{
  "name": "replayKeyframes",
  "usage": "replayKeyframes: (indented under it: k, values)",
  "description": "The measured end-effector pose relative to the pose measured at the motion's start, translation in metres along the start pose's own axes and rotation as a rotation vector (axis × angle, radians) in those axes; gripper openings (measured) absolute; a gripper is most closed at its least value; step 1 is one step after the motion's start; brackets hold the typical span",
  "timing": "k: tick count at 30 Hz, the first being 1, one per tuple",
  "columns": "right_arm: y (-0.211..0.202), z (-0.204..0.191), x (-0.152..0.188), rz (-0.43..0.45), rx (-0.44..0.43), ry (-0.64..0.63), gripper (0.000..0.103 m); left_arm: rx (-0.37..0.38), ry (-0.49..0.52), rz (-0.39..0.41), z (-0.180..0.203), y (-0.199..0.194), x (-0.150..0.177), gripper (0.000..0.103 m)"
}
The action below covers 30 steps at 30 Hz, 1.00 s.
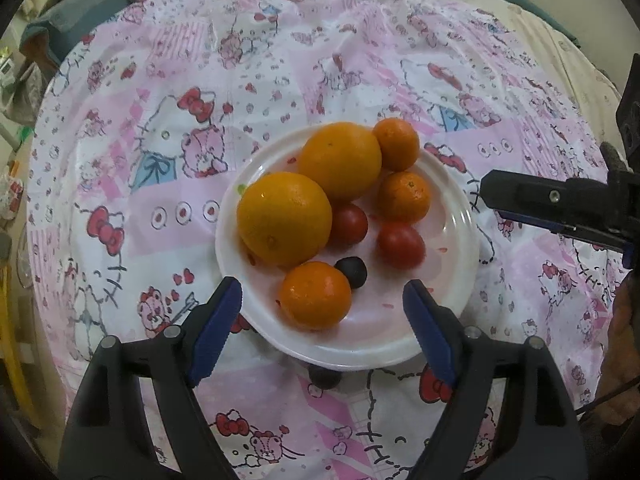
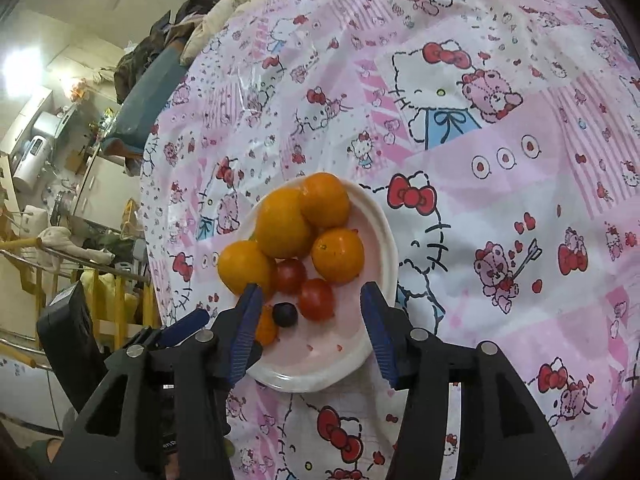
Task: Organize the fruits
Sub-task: 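Withdraw both tools from the plate toward the last grapes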
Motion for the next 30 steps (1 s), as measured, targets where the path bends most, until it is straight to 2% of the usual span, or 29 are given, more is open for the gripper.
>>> replayKeyframes:
  k: [13,16,20,25,27,30]
  values:
    - [-0.032,-0.022,0.018,0.055,0.006,-0.051,0.055,-0.013,-0.07,0.052,-0.02,-0.03,0.008,0.08]
    - [-0.041,-0.027,0.023,0.07,0.019,-0.078,0.056,0.016,-0.068,0.042,-0.018,-0.037,0.012,0.08]
    - [-0.05,-0.028,0.037,0.076,0.011,-0.075,0.059,-0.015,-0.055,0.073,-0.019,-0.051,0.019,0.08]
    - [-0.059,-0.033,0.057,0.088,0.036,-0.107,0.061,-0.044,-0.125,0.082,-0.037,-0.061,0.031,0.08]
    - [-0.061,-0.033,0.063,0.095,0.042,-0.104,0.066,-0.061,-0.137,0.081,-0.042,-0.062,0.036,0.08]
    - [-0.062,-0.03,0.072,0.094,0.064,-0.099,0.068,-0.09,-0.156,0.086,-0.05,-0.065,0.043,0.08]
Point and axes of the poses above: each gripper's, at about its wrist camera, not at the fingertips, and y roughly the way its jaws point, z to its right, x to its underside, the point moved 2 cm from there along y, roughly the way its jaws point, and after that the axes turned 2 degrees about z, right-handed, at the moved point
